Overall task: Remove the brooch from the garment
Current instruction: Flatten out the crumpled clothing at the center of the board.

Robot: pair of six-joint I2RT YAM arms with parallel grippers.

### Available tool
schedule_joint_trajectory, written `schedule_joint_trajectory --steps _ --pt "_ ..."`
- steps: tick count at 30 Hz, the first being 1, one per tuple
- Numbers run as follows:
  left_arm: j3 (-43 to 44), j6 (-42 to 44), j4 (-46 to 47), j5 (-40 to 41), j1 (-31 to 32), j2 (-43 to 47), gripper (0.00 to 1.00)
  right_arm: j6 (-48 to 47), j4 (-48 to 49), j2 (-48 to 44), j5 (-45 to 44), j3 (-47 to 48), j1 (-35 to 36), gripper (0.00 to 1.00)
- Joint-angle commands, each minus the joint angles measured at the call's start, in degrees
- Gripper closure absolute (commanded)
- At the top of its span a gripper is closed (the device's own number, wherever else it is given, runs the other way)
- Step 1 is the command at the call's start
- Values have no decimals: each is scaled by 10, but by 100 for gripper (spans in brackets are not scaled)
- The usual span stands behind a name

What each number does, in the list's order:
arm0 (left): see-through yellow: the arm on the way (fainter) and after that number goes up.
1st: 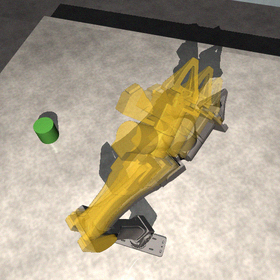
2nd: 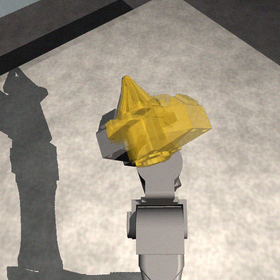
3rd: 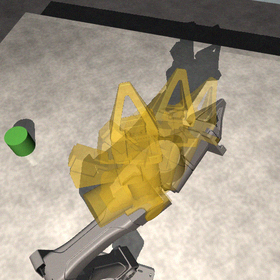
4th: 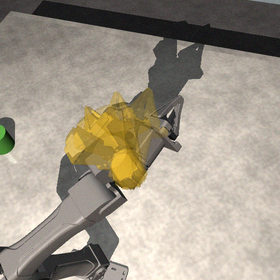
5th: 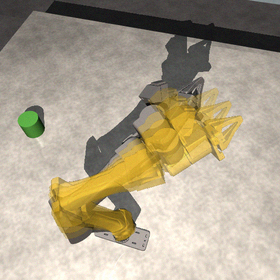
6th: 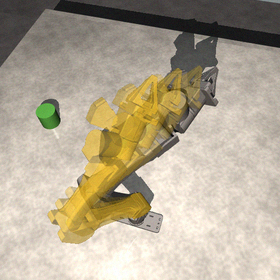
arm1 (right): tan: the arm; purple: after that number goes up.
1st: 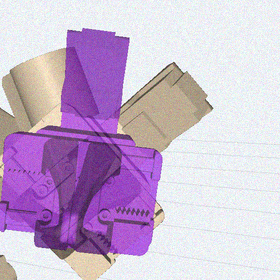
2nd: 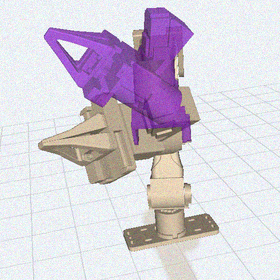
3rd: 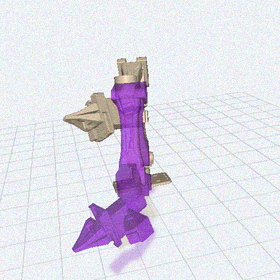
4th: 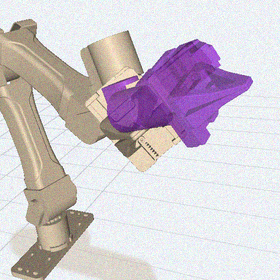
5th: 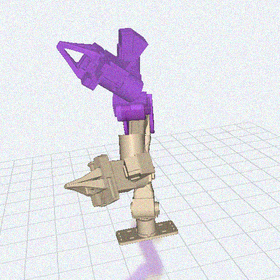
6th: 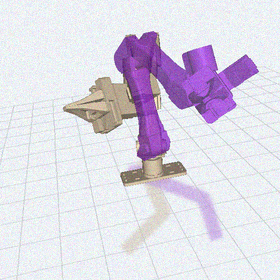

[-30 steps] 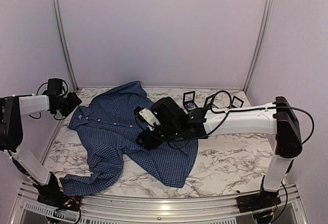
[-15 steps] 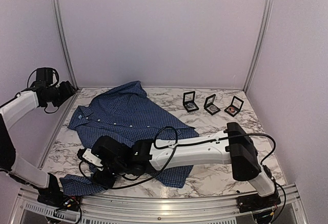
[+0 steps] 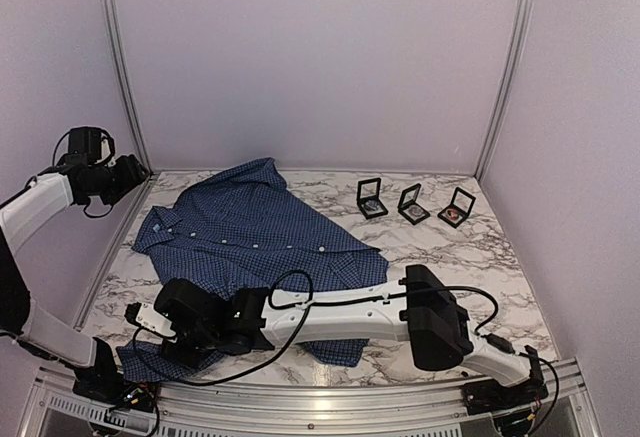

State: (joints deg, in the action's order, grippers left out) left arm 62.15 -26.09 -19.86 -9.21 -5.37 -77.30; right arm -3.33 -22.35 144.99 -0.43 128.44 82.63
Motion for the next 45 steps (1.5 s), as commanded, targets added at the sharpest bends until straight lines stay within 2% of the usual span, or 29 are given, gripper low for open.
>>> schedule_joint_trajectory --steps 1,8,12,15,18,19,30,39,42,45 --pt "23 14 -15 -9 -3 -2 31 -44 36 30 -6 37 6 46" --pt "26 16 -13 -16 -3 -13 31 -59 47 76 -17 67 15 48" --pt "25 20 -11 -18 -3 -17 31 -62 56 87 -39 66 15 57" --pt "24 23 -11 -18 -4 -20 31 -59 61 82 -44 66 15 72" --pt "18 25 -10 -18 -4 -22 31 -45 71 56 -28 49 11 97" --pt "15 24 -9 -19 -5 -22 31 -38 78 43 -19 36 8 100" --pt "-15 14 16 -47 -6 -23 31 15 174 -181 107 -181 -24 100" --pt "-117 -36 68 -100 -3 4 32 109 280 -358 215 -406 -91 100" --pt "-168 -57 90 -119 3 24 33 163 343 -385 235 -464 -117 100" --pt "-203 -62 96 -129 4 40 33 208 381 -357 295 -462 -128 100"
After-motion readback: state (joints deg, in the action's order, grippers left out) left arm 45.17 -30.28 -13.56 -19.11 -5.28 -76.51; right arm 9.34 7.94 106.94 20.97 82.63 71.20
